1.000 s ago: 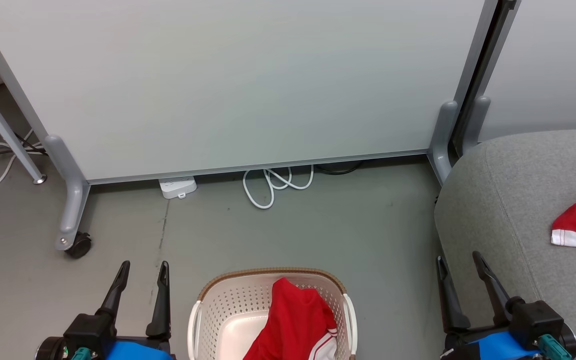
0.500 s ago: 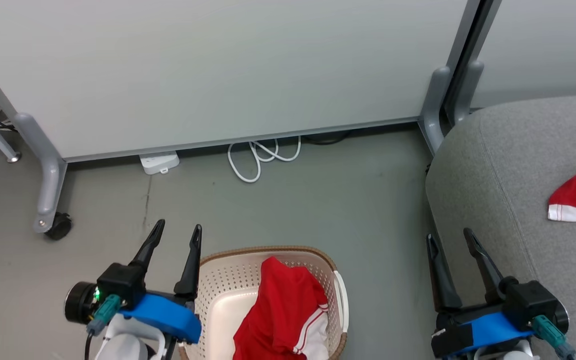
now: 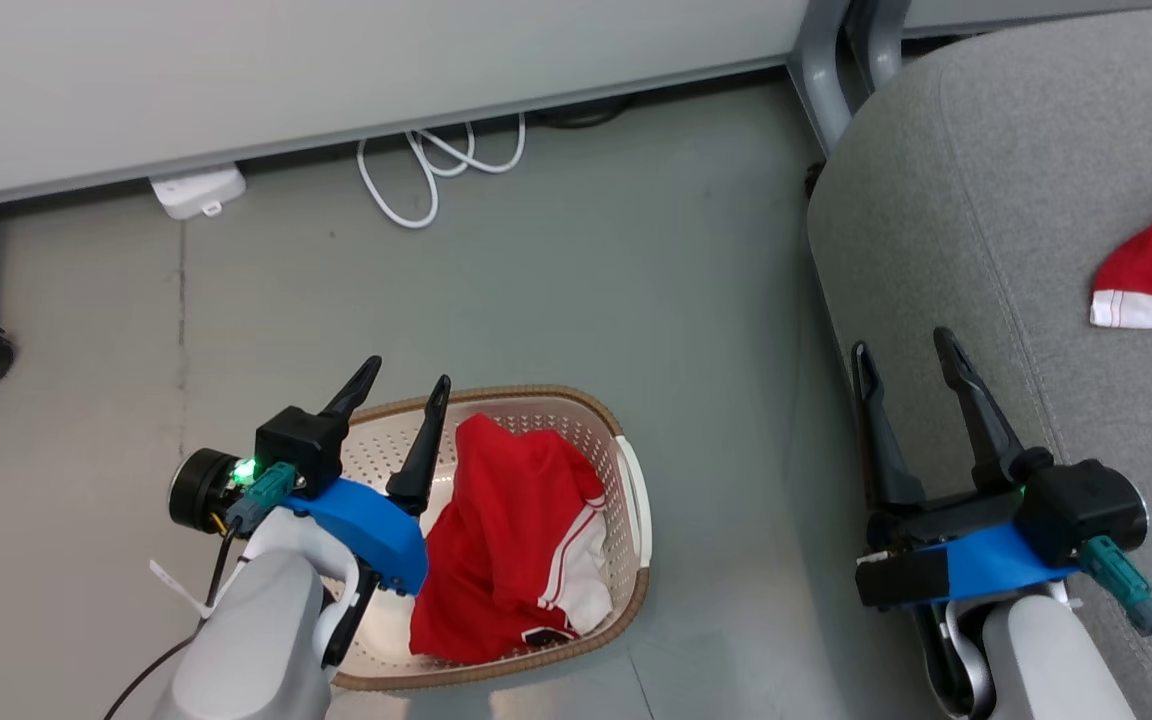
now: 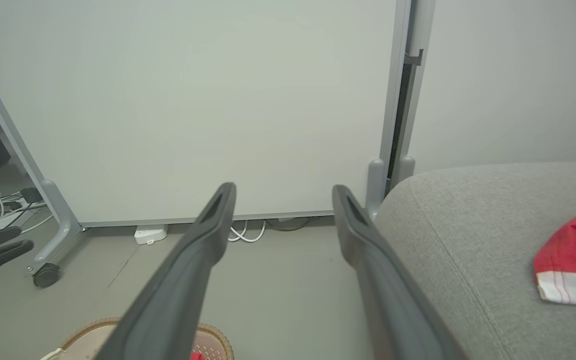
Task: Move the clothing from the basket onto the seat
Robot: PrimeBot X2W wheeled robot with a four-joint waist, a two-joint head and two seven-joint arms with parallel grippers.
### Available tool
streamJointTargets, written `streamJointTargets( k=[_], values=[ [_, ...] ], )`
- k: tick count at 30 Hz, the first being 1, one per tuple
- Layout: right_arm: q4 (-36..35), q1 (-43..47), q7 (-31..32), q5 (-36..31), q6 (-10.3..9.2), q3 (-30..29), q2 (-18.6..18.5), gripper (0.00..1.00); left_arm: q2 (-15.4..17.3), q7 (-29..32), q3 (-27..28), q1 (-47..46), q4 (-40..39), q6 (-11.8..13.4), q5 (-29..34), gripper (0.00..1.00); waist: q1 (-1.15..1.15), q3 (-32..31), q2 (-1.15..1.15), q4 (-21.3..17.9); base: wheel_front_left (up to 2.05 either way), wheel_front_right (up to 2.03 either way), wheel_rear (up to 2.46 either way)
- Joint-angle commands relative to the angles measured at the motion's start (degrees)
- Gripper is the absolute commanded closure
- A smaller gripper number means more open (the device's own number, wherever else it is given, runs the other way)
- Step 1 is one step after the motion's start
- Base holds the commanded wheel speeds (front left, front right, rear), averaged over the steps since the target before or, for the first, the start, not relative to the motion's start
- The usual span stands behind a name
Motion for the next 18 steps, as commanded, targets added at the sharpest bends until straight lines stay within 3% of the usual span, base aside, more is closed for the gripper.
streamJointTargets(
  k=[1,18],
  values=[
    [-0.39,-1.27,-0.02,-0.33,-0.06,0.02,0.09,0.0,0.64,-0.17,-0.45,-1.19,0.76,-0.24,-0.41,0.0,-0.02,3.33,0.0,-1.47,0.0,0.0,0.0],
    [-4.06,-9.19,-0.02,-1.41,-0.06,0.38,-0.17,0.0,1.72,-0.03,-15.53,-15.62,21.66,-0.25,-11.13,0.0,-0.02,19.65,0.0,-4.05,0.0,0.0,0.0]
  ],
)
